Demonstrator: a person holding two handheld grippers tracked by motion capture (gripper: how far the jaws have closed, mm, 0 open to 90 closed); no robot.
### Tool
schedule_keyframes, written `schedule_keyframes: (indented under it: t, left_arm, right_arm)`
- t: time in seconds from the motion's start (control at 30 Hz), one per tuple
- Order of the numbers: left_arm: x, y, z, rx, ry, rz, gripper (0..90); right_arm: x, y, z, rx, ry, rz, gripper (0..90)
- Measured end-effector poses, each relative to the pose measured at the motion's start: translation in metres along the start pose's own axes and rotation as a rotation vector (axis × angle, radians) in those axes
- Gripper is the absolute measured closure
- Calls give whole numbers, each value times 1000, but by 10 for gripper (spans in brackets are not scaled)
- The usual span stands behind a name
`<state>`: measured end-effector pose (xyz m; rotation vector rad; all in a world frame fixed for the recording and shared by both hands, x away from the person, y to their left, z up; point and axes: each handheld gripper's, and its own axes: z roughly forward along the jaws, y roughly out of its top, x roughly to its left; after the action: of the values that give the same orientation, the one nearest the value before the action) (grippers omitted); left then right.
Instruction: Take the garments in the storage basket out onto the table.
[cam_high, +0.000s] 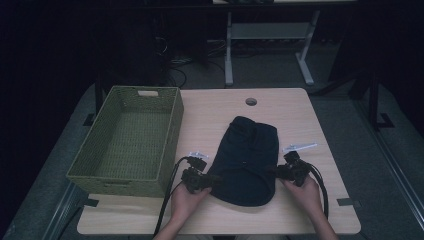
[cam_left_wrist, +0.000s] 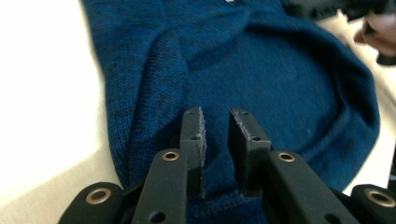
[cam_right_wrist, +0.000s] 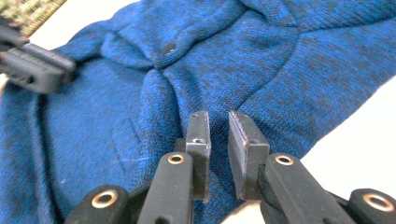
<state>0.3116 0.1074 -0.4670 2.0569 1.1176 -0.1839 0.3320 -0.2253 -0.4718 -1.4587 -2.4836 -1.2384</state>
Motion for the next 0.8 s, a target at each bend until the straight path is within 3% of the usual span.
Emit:
schedule_keyframes:
  t: [0.1, 0.23, 0.4, 0.43, 0.6, 0.73, 0.8]
  left_arm:
    - [-3, -5, -2, 0, -4, 4, 758]
    - [-9, -16, -3, -1, -47, 2, 756]
    - [-13, -19, -5, -2, -57, 13, 740]
    - [-13, -18, -6, -5, -69, 17, 732]
    - [-17, -6, -18, -77, -95, 26, 730]
    - [-16, 2, -22, -104, -91, 24, 724]
    - [-13, 7, -21, -117, -85, 17, 724]
  right_arm:
    - [3, 4, 4, 4, -12, -21, 770]
    - [2, 5, 7, -13, 0, -7, 770]
    - [2, 5, 7, -19, 5, -6, 729]
    - [4, 5, 4, -28, -4, -11, 701]
    - [12, 1, -11, -40, 22, -28, 733]
    - [18, -3, -19, -48, 47, -32, 781]
    - [21, -6, -19, -27, 47, -42, 785]
